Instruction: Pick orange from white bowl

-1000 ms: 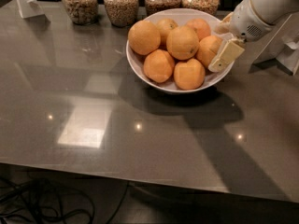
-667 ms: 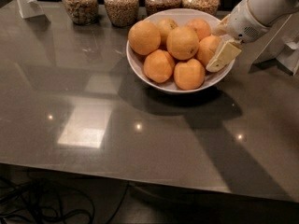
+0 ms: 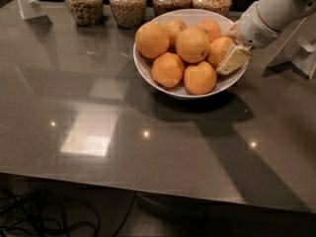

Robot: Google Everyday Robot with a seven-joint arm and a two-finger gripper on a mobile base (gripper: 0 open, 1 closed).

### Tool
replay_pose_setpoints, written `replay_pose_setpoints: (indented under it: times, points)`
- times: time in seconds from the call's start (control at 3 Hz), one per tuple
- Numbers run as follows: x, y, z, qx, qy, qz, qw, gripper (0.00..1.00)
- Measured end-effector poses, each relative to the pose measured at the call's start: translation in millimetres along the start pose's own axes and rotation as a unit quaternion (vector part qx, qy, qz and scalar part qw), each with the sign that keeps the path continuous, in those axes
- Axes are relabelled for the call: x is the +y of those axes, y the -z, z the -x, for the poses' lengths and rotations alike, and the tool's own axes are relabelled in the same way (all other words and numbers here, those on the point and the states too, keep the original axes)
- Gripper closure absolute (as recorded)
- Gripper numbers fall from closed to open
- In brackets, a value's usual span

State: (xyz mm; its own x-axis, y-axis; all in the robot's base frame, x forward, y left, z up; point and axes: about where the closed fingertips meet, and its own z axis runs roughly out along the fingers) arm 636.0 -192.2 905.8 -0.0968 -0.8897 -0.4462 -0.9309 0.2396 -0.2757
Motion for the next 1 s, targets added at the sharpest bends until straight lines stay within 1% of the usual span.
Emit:
replay_pose_setpoints:
  times: [0.33,0.67,1.0]
  points:
    - [0,1,-1,0.0,0.0,0.0,1.0,0.7]
    - [8,2,4,-0.009,0.007,0.009,0.9999,0.93]
    - [11,8,7,-0.016,0.011,0.01,0.9998,1.0]
